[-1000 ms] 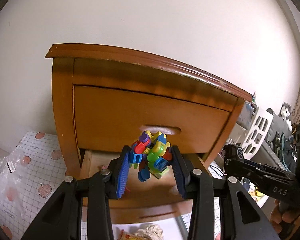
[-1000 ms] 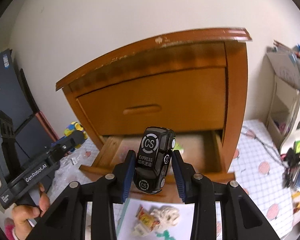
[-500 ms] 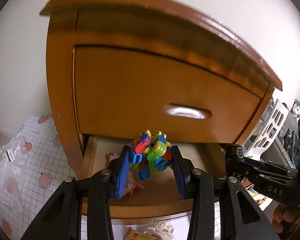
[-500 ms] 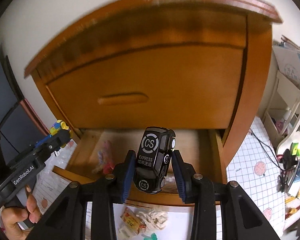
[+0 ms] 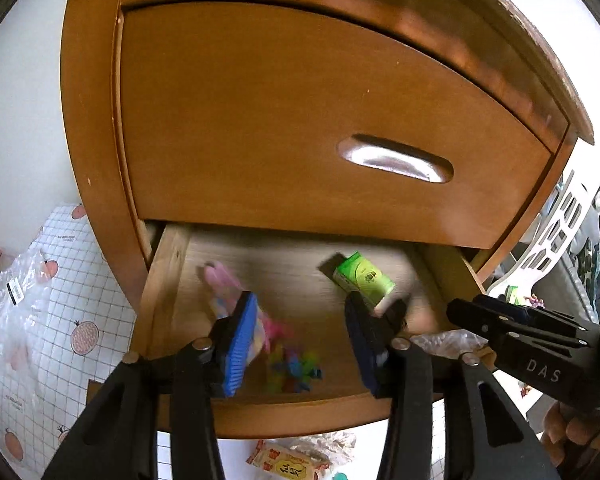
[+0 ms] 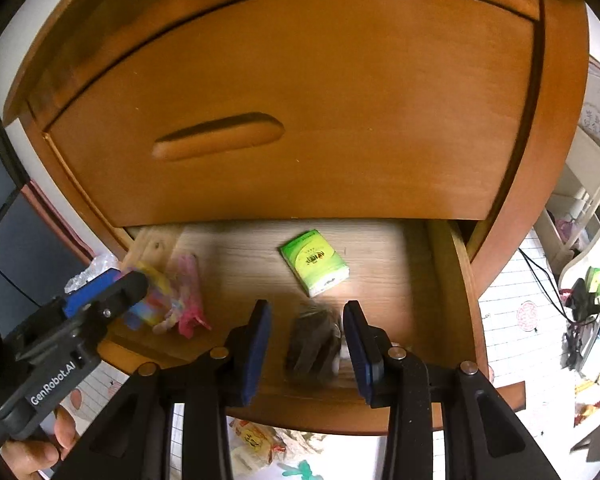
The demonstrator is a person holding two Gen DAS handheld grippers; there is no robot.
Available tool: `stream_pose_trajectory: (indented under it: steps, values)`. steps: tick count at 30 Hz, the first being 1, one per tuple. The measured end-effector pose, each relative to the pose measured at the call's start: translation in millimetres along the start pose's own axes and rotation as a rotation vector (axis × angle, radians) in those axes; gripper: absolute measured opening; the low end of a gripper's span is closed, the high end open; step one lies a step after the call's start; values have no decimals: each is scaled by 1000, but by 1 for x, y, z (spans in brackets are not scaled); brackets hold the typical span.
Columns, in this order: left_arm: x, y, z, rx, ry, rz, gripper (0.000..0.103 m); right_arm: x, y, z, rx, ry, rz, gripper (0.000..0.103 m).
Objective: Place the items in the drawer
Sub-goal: 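Open both tools to drop the blocks and car in the drawer, then withdraw both tools from the drawer back over the tray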
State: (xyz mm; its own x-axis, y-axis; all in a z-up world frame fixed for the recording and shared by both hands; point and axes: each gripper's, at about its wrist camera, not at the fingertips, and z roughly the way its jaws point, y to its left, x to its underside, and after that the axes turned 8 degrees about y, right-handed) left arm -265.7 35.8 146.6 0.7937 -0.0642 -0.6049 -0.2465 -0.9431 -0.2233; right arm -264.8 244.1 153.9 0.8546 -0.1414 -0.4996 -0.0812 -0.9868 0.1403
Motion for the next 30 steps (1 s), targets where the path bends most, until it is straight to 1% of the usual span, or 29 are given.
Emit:
stream_pose_trajectory:
  steps: [1, 4, 6, 7, 8, 9, 12, 14, 15, 16, 17, 19, 21, 22, 26, 30]
  values:
    - [1, 1, -1, 0, 1, -2, 52, 0, -2, 0, 4, 3, 3, 40]
    - [1, 1, -2, -11, 5, -8, 54, 2, -6, 2, 12, 11, 13, 46]
    - [1, 1, -2, -19, 14, -17, 65, 3, -8, 2, 21, 11, 16, 51]
    - [-1, 0, 0, -21, 16, -22, 72, 4, -9, 2, 24, 11, 18, 55]
    - [-2, 3, 3, -24, 18, -29, 76, 5, -10, 1, 25, 11, 18, 60]
    - [-2, 8, 4, -27, 17, -35, 76, 6, -10, 1, 25, 10, 19, 61]
    - [1, 10, 3, -39, 14, -46, 78, 6, -11, 1, 27, 7, 13, 70]
    - [3, 12, 0, -43, 10, -50, 78, 6, -11, 0, 30, 0, 9, 80]
    - [4, 13, 0, -50, 8, -52, 79, 8, -11, -1, 30, -2, 8, 84]
    - [5, 14, -2, -56, 7, -54, 82, 8, -11, -1, 30, -4, 8, 91]
    - [6, 15, -3, -62, 6, -57, 92, 9, -12, -2, 32, -6, 10, 98]
    - [8, 17, -5, -68, -5, -65, 98, 10, -12, -2, 35, -13, 12, 101]
    - [10, 18, -10, -72, -21, -75, 99, 11, -12, -3, 31, -15, 10, 101]
    - [11, 18, -10, -75, -23, -77, 102, 12, -12, -4, 31, -16, 6, 102]
    - [17, 21, -13, -93, -24, -82, 103, 17, -10, -6, 39, -24, -8, 103]
    - [22, 23, -21, -89, -31, -88, 103, 22, -9, -9, 36, -27, -10, 103]
